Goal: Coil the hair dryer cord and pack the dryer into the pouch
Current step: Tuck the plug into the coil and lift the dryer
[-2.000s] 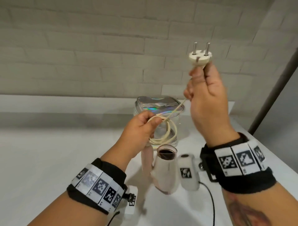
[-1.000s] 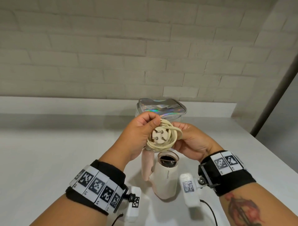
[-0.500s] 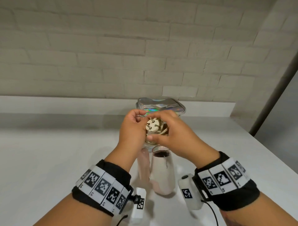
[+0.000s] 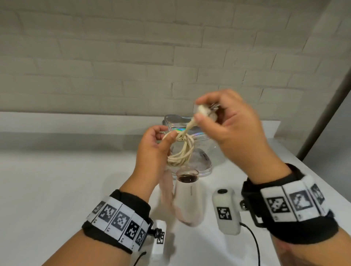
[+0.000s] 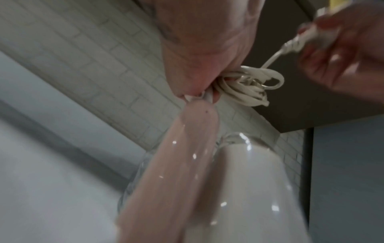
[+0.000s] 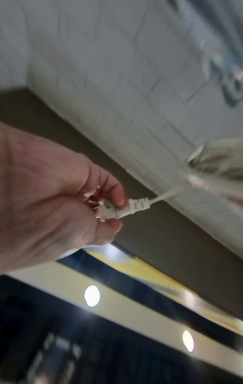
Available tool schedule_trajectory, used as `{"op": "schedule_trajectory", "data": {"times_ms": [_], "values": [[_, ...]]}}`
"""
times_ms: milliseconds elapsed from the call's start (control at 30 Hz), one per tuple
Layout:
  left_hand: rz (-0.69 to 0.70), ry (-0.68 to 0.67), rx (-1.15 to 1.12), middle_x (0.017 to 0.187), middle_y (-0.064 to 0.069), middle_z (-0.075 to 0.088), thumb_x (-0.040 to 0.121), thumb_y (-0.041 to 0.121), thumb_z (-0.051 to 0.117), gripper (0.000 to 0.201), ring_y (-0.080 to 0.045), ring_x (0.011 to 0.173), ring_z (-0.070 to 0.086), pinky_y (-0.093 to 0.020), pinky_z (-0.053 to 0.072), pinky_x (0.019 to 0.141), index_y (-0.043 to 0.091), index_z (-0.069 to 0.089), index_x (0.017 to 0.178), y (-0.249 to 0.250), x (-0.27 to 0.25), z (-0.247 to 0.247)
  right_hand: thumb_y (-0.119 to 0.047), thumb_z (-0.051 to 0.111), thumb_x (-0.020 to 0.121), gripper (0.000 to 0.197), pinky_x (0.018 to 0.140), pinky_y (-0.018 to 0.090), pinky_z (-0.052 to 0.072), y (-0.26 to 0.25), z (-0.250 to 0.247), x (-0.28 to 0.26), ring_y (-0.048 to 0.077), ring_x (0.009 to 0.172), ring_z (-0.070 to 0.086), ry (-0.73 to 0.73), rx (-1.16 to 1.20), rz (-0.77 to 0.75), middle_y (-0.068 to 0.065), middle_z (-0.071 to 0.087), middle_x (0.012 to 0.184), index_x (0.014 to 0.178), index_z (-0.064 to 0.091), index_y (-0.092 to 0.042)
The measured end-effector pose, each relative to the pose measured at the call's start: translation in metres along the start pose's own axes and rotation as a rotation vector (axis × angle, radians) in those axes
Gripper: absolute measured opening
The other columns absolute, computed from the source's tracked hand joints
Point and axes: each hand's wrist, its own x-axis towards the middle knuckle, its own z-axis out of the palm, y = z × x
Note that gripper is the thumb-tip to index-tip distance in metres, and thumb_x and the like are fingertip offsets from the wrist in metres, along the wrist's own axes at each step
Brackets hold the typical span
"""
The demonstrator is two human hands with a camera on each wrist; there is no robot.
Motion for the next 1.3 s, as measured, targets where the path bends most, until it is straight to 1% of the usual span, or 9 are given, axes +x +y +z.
{"op": "schedule_trajectory", "data": {"times_ms": [100,167,300,400,467,567,800,1033,1300], "values": [[0.040,-0.017,-0.039,0.074,0.003,0.051,0.083,0.012,0.070,0.021,-0.005,0.050,0.048,-0.021,0.043,0.048,0.028,0.062,0.094,0.005,0.011,-0.008,-0.017,0.061,0.080,0.016,0.077,0.056,0.054,0.033,-0.009,-0.009,0.025,0.074,0.059,0.089,0.163,0.251,-0.002,0.058,0.086,0.086,0.063,-0.032],[0.035,-0.018,-0.094,0.071,0.005,0.047,0.082,0.007,0.069,0.025,-0.003,0.049,0.048,-0.019,0.043,0.049,0.026,0.062,0.097,0.005,0.013,-0.010,-0.016,0.063,0.083,0.018,0.075,0.050,0.055,0.060,-0.007,-0.027,0.025,0.070,0.059,-0.067,0.026,0.353,-0.001,0.059,0.088,0.086,0.065,-0.034],[0.010,-0.039,-0.073,0.069,0.007,0.043,0.080,0.004,0.071,0.030,0.000,0.047,0.047,-0.018,0.041,0.049,0.025,0.061,0.098,-0.005,0.008,-0.005,-0.010,0.055,0.092,0.036,0.079,0.011,0.047,0.084,0.005,-0.055,0.004,0.083,0.056,-0.320,-0.021,0.388,0.001,0.055,0.108,0.123,0.058,-0.029],[0.023,-0.075,-0.063,0.070,0.006,0.044,0.079,0.003,0.072,0.034,0.001,0.046,0.048,-0.015,0.041,0.047,0.021,0.059,0.105,-0.004,0.006,-0.001,-0.019,0.052,0.095,0.051,0.087,0.014,0.046,0.075,0.015,-0.059,0.001,0.098,0.058,-0.500,-0.016,0.376,-0.006,0.060,0.115,0.141,0.038,-0.033],[0.051,-0.132,-0.039,0.072,0.006,0.044,0.078,0.004,0.073,0.037,0.002,0.050,0.052,-0.015,0.043,0.048,0.022,0.058,0.106,0.000,0.004,0.002,-0.018,0.057,0.092,0.056,0.070,0.017,0.047,0.065,0.024,-0.061,0.001,0.083,0.061,-0.559,0.199,0.452,-0.005,0.065,0.100,0.136,0.036,-0.045],[0.075,-0.187,0.001,0.076,0.004,0.045,0.076,0.005,0.076,0.040,0.002,0.055,0.055,-0.018,0.048,0.055,0.024,0.059,0.107,0.002,0.001,0.002,-0.016,0.061,0.089,0.047,0.061,0.029,0.043,0.065,0.034,-0.064,0.018,0.079,0.066,-0.503,0.306,0.530,0.006,0.065,0.085,0.122,0.050,-0.048],[0.033,-0.300,-0.099,0.091,0.000,0.054,0.068,-0.006,0.078,0.060,-0.004,0.077,0.064,-0.023,0.055,0.071,0.019,0.055,0.118,-0.009,-0.005,-0.014,-0.007,0.055,0.092,0.015,0.053,0.016,0.042,0.076,0.035,-0.068,0.008,0.063,0.061,-0.325,0.488,0.677,0.006,0.064,0.077,0.105,0.060,-0.001],[-0.093,-0.400,0.083,0.114,0.001,0.070,0.057,0.025,0.085,0.069,-0.015,0.108,0.065,-0.029,0.052,0.091,0.023,0.057,0.119,-0.050,-0.021,-0.027,-0.011,0.052,0.093,0.012,0.064,0.026,0.048,0.088,0.041,-0.074,0.013,0.071,0.065,-0.174,0.727,0.816,0.000,0.065,0.072,0.097,0.063,-0.010],[-0.008,-0.412,0.304,0.083,0.016,0.074,0.086,0.029,0.064,0.013,0.001,0.080,0.067,-0.021,0.049,0.075,0.033,0.069,0.097,-0.038,-0.014,-0.011,-0.007,0.057,0.090,0.016,0.072,0.027,0.058,0.088,0.041,-0.069,0.021,0.079,0.070,-0.052,0.818,0.871,0.010,0.073,0.089,0.104,0.063,-0.001]]}}
